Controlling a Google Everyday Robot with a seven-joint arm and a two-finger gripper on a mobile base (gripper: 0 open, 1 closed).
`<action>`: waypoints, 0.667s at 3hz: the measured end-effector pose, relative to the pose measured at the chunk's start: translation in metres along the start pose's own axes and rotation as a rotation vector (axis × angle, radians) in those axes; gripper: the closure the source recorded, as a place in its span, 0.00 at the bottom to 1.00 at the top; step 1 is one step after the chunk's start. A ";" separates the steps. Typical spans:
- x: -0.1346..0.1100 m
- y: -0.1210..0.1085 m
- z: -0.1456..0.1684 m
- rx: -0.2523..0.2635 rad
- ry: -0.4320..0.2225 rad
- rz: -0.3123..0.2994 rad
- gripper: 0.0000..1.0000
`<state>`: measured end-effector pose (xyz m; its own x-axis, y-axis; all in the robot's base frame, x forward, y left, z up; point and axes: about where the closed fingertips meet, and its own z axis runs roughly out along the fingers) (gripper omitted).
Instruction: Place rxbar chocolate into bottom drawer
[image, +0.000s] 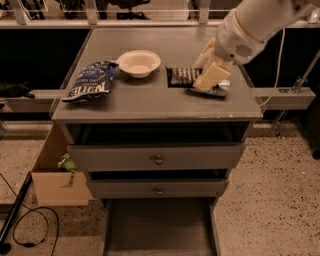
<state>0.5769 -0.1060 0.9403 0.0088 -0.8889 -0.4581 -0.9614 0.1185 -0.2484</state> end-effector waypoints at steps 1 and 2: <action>0.010 0.064 -0.026 0.020 -0.046 0.016 1.00; 0.057 0.144 -0.016 -0.037 0.014 0.094 1.00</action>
Offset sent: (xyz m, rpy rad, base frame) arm -0.2107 -0.0716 -0.0942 -0.0183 0.1694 -0.1160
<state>0.4350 -0.1468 0.8919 -0.0857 -0.8806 -0.4660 -0.9673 0.1856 -0.1727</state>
